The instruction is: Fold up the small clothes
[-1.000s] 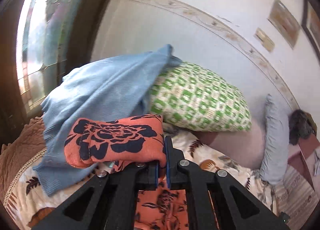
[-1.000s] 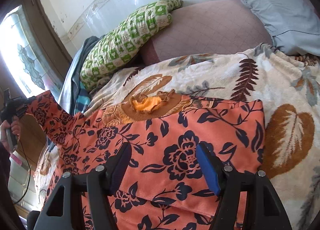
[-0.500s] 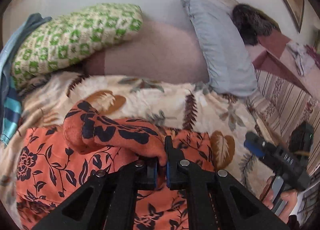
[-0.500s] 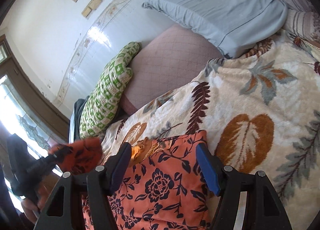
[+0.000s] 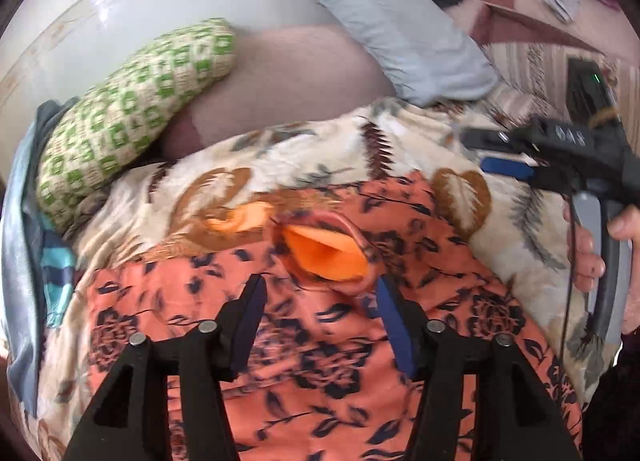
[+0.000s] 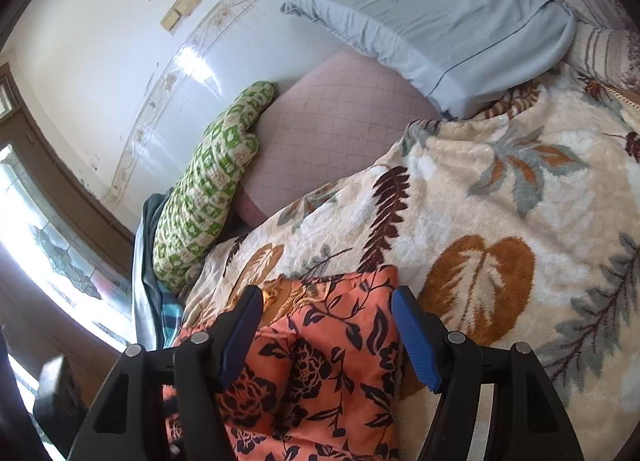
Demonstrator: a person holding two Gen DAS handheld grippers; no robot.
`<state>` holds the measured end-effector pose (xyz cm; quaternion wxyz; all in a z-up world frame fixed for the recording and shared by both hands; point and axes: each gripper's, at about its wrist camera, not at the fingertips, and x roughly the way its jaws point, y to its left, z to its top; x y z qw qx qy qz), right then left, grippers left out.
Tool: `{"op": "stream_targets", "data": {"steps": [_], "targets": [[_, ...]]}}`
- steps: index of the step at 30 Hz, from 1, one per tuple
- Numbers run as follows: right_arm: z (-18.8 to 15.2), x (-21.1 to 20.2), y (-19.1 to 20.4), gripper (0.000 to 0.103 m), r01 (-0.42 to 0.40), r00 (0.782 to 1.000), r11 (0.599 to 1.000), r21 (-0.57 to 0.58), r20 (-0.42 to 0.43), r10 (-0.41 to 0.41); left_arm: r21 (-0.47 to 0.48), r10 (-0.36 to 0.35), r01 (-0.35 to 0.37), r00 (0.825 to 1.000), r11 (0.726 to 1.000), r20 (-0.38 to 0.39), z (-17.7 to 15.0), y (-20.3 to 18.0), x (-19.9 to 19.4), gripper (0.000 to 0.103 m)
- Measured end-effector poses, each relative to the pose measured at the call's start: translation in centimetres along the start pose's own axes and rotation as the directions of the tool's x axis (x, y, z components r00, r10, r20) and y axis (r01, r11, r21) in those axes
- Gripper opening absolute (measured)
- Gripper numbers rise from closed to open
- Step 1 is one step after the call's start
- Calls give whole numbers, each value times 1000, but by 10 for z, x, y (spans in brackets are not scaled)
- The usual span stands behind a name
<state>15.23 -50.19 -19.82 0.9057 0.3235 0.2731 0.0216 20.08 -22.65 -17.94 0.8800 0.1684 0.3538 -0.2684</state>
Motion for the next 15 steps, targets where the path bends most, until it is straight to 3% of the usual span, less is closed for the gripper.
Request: {"op": "stream_targets", "data": {"steps": [3, 6, 9, 10, 12, 15], "targets": [[-10, 14, 19, 71, -16, 998, 997, -70, -57, 12, -145, 105, -104, 994, 984, -2, 1, 74, -14, 62], [-22, 25, 42, 71, -33, 995, 985, -168, -99, 17, -273, 137, -131, 991, 953, 4, -5, 127, -28, 62], [-39, 36, 71, 71, -138, 978, 947, -289, -192, 84, -348, 197, -204, 979, 915, -55, -13, 163, -18, 64], [-46, 36, 81, 71, -216, 962, 926, -309, -229, 148, -372, 206, -223, 975, 901, -86, -17, 174, -8, 64], [-59, 33, 102, 71, -383, 906, 864, -326, -315, 282, -414, 224, -272, 961, 869, -162, -29, 193, 12, 64], [-86, 36, 134, 71, -518, 832, 777, -358, -422, 360, -470, 229, -309, 948, 827, -220, -44, 212, 30, 64]]}}
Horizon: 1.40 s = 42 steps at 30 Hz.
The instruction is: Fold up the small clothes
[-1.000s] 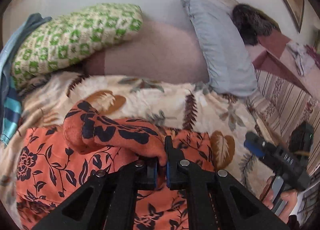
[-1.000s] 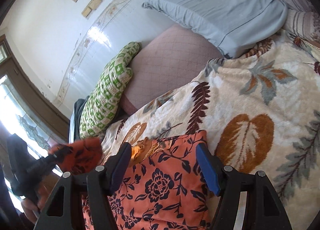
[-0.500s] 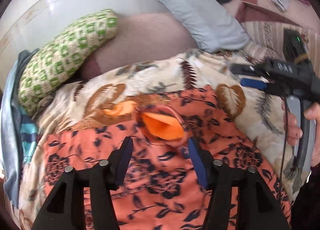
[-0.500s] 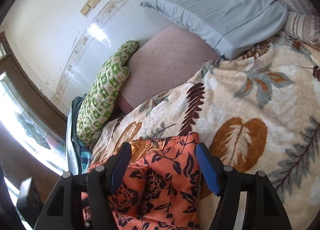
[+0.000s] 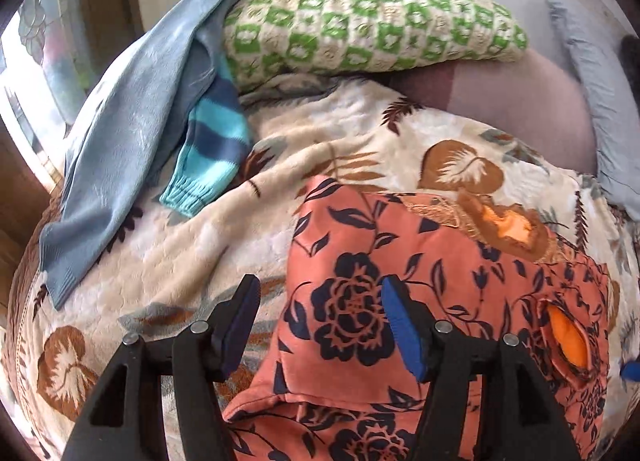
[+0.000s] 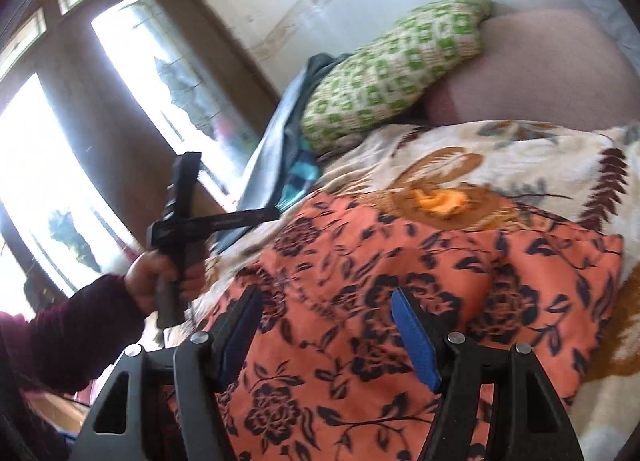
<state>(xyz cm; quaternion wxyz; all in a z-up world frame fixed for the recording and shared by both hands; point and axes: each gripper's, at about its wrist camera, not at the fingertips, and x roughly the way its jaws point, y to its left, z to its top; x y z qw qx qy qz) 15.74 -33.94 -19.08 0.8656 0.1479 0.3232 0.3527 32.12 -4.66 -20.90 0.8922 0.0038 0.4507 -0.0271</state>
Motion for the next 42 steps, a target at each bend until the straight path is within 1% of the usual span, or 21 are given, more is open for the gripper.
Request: {"op": "stream_targets", "data": {"steps": [2, 4, 7, 9, 11, 13, 16, 19, 21, 23, 24, 26, 29, 31, 33, 35, 36, 38, 39, 40, 42], "targets": [[-8, 26, 11, 71, -70, 995, 998, 9, -68, 70, -21, 4, -4, 1000, 1000, -10, -3, 4, 9, 64], [-17, 52, 15, 71, -76, 988, 997, 28, -133, 79, -16, 6, -7, 1000, 1000, -17, -7, 1, 15, 64], [-27, 77, 4, 71, 15, 983, 997, 77, -186, 0, 25, 60, -58, 995, 998, -77, -11, -4, 31, 64], [-26, 69, -18, 71, 124, 985, 982, 140, -139, -105, 27, 93, -90, 989, 996, -119, -17, 1, 40, 64], [-19, 38, -50, 71, 220, 975, 938, 267, -27, -221, 7, 79, -78, 990, 997, -120, -21, 10, 40, 64], [-18, 1, -84, 70, 265, 944, 862, 432, 67, -324, 24, 99, -96, 989, 995, -114, -22, 13, 35, 65], [-27, -30, -116, 70, 343, 888, 751, 565, 66, -455, 72, 156, -149, 982, 986, -107, -21, 11, 27, 64], [-35, -53, -134, 70, 253, 888, 707, 661, 131, -440, 128, 183, -175, 981, 976, -56, -16, 1, 14, 64], [-31, -64, -129, 70, 258, 867, 718, 646, 174, -467, 163, 196, -188, 980, 969, -33, -13, -6, 10, 64], [-22, -74, -117, 70, 252, 845, 755, 606, 243, -477, 171, 170, -164, 985, 972, -26, -10, -10, 9, 64], [-18, -77, -111, 70, 230, 844, 777, 586, 278, -459, 174, 161, -154, 987, 973, -24, -10, -12, 9, 64], [-11, -77, -101, 70, 179, 859, 821, 543, 321, -399, 188, 170, -161, 985, 969, -32, -11, -16, 14, 64], [1, -66, -84, 70, 181, 878, 868, 463, 321, -354, 201, 188, -171, 980, 965, -71, -18, -17, 26, 64], [9, -54, -73, 71, 142, 917, 914, 381, 296, -266, 197, 190, -170, 978, 966, -88, -25, -14, 32, 64], [9, -30, -70, 73, 119, 962, 927, 356, 190, -197, 181, 176, -161, 982, 970, -74, -28, -11, 31, 64], [0, -10, -80, 74, 167, 968, 903, 396, 108, -226, 178, 175, -159, 981, 971, -78, -27, -11, 30, 64], [-3, -5, -90, 74, 223, 959, 877, 425, 65, -275, 179, 175, -159, 981, 971, -81, -27, -10, 30, 64], [-12, -14, -113, 73, 359, 904, 797, 486, 33, -427, 183, 176, -158, 981, 970, -85, -28, -9, 29, 64], [-15, -23, -126, 73, 386, 879, 755, 529, 37, -475, 183, 175, -157, 981, 970, -87, -29, -9, 29, 65], [-18, -34, -139, 73, 381, 868, 720, 580, 43, -495, 183, 172, -154, 981, 971, -88, -31, -7, 29, 65], [-25, -49, -154, 73, 330, 870, 678, 657, 66, -488, 188, 168, -149, 982, 971, -88, -34, -5, 28, 65]]}}
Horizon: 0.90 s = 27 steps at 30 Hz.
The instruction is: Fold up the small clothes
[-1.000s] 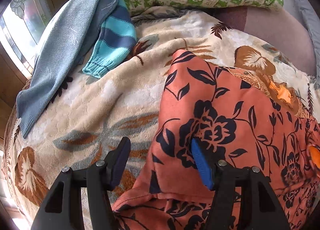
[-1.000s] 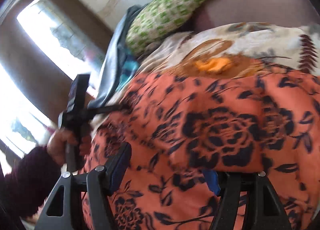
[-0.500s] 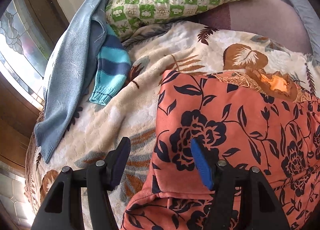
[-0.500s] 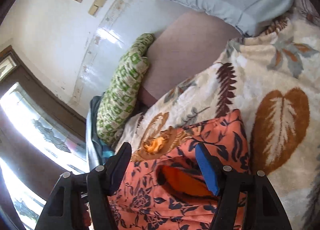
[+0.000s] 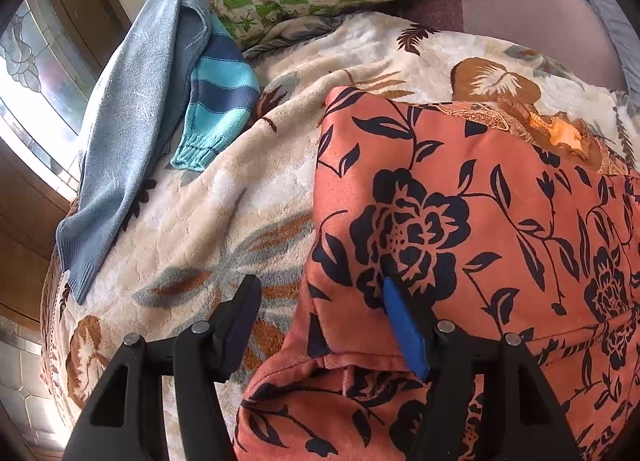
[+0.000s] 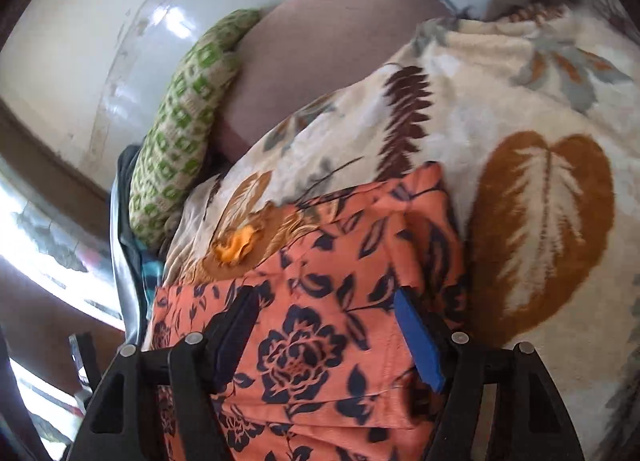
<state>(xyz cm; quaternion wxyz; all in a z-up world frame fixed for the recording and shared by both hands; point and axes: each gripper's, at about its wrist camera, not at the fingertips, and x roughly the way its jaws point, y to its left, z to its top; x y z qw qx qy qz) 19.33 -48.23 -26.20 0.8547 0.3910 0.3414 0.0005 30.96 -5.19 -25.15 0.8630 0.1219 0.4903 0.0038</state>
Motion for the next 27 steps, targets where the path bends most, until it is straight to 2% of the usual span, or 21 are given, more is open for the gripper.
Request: {"op": "stream_targets", "data": {"steps": [2, 4, 6, 7, 8, 10, 11, 12, 15, 21, 25, 27], "targets": [[3, -9, 1, 75, -2, 999, 1000, 4, 43, 1, -9, -6, 6, 1000, 1000, 5, -2, 2, -4, 65], [2, -14, 16, 75, -65, 996, 997, -49, 59, 68, -30, -18, 19, 999, 999, 34, -4, 5, -12, 64], [-5, -9, 36, 75, -99, 994, 988, -119, 27, 103, -47, -27, 31, 996, 998, 87, -5, 8, -22, 64], [-10, -3, 44, 75, -92, 996, 983, -156, 0, 94, -55, -21, 27, 995, 998, 102, -6, 8, -24, 64], [-16, 4, 47, 75, -72, 997, 980, -185, -33, 67, -60, -13, 19, 996, 998, 92, -6, 8, -22, 64], [-25, 30, 38, 72, 32, 990, 983, -182, -132, -57, -83, -26, 27, 1000, 996, 18, -8, 10, -10, 64], [-28, 36, 32, 70, 44, 987, 984, -175, -147, -70, -116, -50, 50, 999, 992, 7, -12, 13, -7, 64], [-29, 32, 33, 68, 40, 990, 981, -192, -125, -65, -147, -71, 71, 997, 987, 9, -14, 16, -6, 64], [-39, 30, 42, 67, 94, 980, 957, -273, -145, -138, -158, -106, 106, 994, 982, 6, -21, 16, -14, 64], [-83, 20, 60, 65, 236, 949, 865, -443, -89, -304, -110, -162, 179, 976, 978, 145, -45, 26, -74, 64], [-89, 17, 64, 65, 267, 934, 856, -443, -99, -343, -72, -168, 189, 959, 979, 227, -71, 44, -117, 64], [-87, 17, 69, 65, 294, 917, 845, -447, -118, -381, -65, -173, 196, 950, 978, 259, -85, 58, -135, 64]]}}
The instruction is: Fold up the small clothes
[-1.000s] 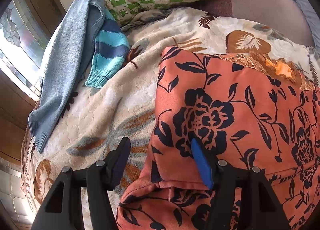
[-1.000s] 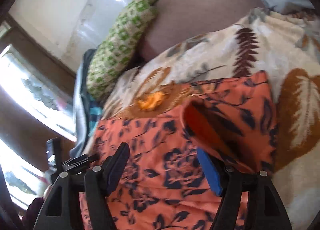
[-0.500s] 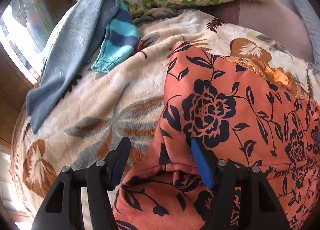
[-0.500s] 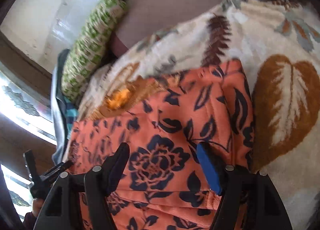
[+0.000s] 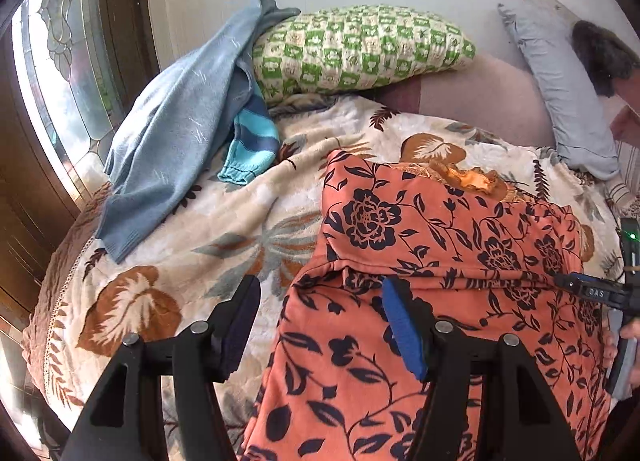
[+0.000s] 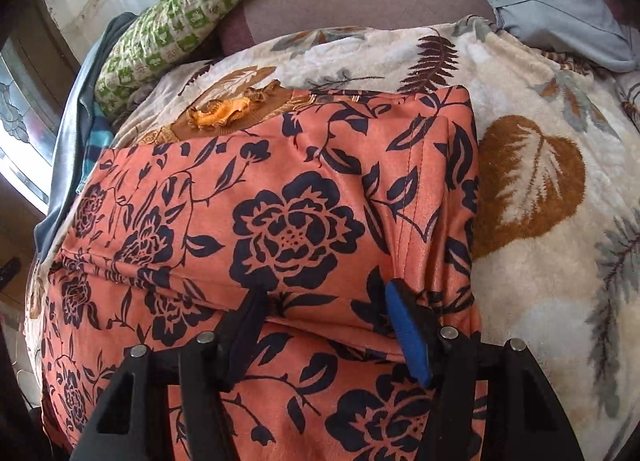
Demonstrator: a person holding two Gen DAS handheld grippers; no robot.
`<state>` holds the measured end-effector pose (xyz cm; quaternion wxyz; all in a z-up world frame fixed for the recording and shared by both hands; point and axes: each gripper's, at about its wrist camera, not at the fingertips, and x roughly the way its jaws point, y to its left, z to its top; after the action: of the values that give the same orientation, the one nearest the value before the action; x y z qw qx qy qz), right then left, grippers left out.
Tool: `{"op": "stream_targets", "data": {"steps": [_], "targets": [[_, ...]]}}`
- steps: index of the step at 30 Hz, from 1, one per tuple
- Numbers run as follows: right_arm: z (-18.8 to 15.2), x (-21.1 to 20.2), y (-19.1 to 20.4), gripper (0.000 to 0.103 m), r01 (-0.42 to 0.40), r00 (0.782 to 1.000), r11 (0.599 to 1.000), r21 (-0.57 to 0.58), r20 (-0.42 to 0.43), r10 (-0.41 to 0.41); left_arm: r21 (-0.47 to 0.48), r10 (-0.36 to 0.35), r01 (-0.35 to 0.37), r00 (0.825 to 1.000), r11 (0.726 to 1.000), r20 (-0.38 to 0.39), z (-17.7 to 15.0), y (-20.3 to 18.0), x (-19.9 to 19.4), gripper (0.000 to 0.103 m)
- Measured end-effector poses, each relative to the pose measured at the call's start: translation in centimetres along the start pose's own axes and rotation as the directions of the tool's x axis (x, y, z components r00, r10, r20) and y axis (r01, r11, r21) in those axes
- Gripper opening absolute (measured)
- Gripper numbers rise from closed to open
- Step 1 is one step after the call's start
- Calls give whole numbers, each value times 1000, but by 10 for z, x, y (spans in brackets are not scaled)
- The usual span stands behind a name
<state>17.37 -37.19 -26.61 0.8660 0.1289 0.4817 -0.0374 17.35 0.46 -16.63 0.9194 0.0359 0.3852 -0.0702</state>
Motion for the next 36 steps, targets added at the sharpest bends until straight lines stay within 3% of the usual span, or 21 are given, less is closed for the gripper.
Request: {"op": "stream_targets", "data": {"steps": [3, 5, 9, 13, 19, 21, 28, 36], "targets": [[3, -17, 12, 65, 39, 999, 999, 1, -24, -39, -9, -4, 4, 999, 1000, 43, -13, 19, -31, 64], [-5, -43, 20, 65, -15, 999, 1000, -11, 45, 16, -5, 0, 1, 998, 1000, 61, -21, 31, -48, 65], [-28, -93, 33, 66, -47, 989, 998, -34, 139, 51, -19, 14, -12, 996, 1000, 89, -35, 47, -72, 65], [-57, -128, 42, 66, -51, 985, 997, -63, 162, 60, -57, 10, -4, 995, 998, 104, -48, 62, -90, 66], [-105, -167, 39, 66, -69, 984, 991, -119, 155, 87, -82, 35, -27, 994, 996, 106, -73, 79, -107, 76], [-121, -174, 34, 66, -76, 985, 988, -134, 144, 95, -87, 64, -56, 994, 995, 90, -85, 84, -108, 81], [-162, -188, 2, 66, -103, 990, 988, -115, 81, 113, -104, 127, -128, 992, 986, -18, -128, 109, -105, 82], [-197, -202, -28, 70, -145, 988, 987, -72, 37, 148, -142, 139, -150, 987, 978, -85, -157, 141, -120, 82]]}}
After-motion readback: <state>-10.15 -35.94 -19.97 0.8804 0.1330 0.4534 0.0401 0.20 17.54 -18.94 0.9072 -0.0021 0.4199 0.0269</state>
